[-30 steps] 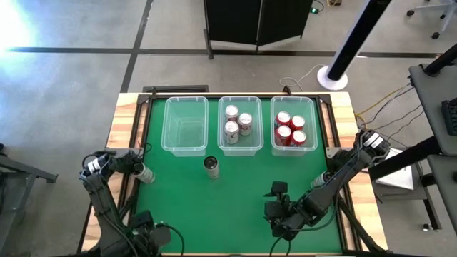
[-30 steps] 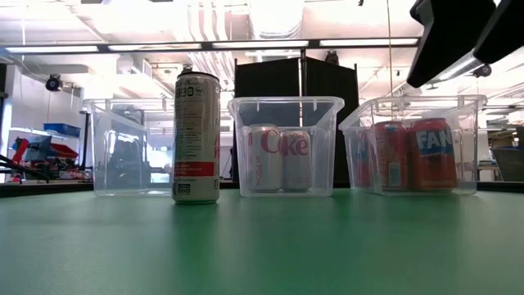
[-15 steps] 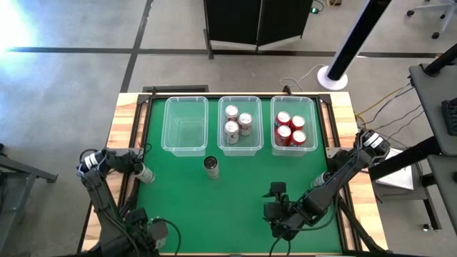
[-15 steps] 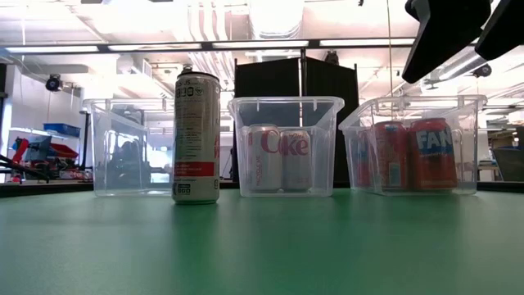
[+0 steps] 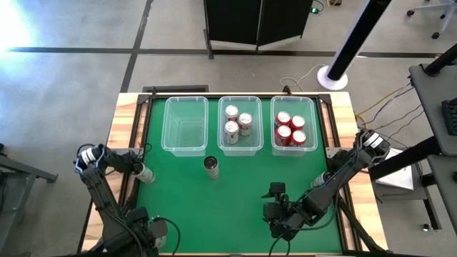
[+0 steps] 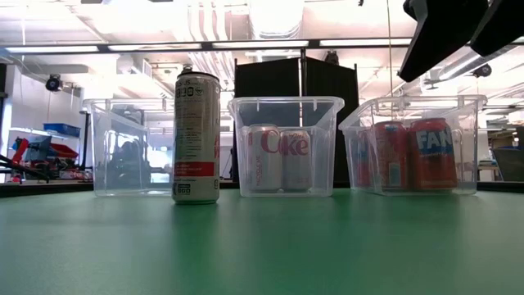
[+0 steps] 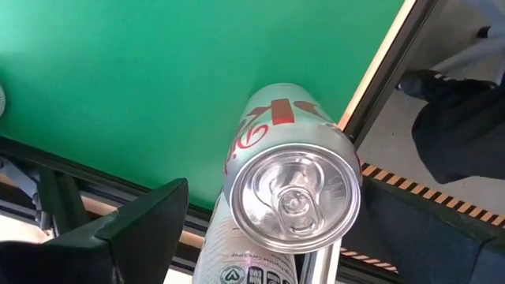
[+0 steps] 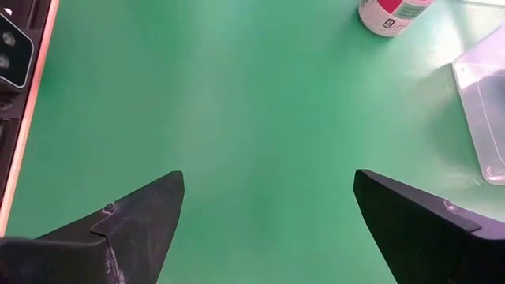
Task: Sort soda cans
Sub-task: Put the silver soda can into the middle transparent bin
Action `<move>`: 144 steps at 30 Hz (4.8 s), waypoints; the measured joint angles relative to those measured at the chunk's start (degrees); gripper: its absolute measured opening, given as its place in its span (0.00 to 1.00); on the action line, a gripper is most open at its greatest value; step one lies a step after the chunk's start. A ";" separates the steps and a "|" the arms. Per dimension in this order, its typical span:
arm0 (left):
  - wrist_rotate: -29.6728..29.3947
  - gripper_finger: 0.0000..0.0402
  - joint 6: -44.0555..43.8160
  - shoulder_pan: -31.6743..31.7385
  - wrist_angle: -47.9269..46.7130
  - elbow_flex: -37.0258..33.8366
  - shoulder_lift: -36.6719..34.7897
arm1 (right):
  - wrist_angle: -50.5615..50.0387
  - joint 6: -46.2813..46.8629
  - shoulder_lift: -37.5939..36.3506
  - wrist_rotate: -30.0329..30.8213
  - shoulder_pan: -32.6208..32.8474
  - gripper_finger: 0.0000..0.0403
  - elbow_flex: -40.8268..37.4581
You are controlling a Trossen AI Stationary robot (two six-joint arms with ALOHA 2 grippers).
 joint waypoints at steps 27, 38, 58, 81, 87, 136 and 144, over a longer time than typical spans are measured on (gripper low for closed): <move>5.54 0.91 -2.43 0.13 10.99 -7.83 0.11 | 0.42 -0.07 0.04 -0.02 -0.09 0.91 0.00; 8.49 0.77 -3.16 0.79 15.77 -12.07 0.11 | 0.79 -0.11 0.04 -0.22 -0.11 0.91 0.00; -7.72 0.69 26.34 21.27 7.89 4.43 0.31 | -0.24 -6.83 -0.22 -0.20 0.80 0.91 5.98; -10.97 0.69 56.34 39.66 25.47 8.44 2.18 | -22.29 11.21 -0.15 3.61 7.09 0.91 9.15; -10.60 0.69 57.62 38.64 25.08 8.40 7.32 | -20.97 11.16 -0.11 4.24 7.19 0.91 8.79; -9.42 0.75 71.30 42.21 -12.72 42.88 35.23 | -13.31 7.80 -0.11 4.74 7.15 0.91 4.74; -11.26 0.88 72.80 42.25 -12.75 43.23 35.06 | -11.94 7.74 -0.11 7.65 6.74 0.91 4.50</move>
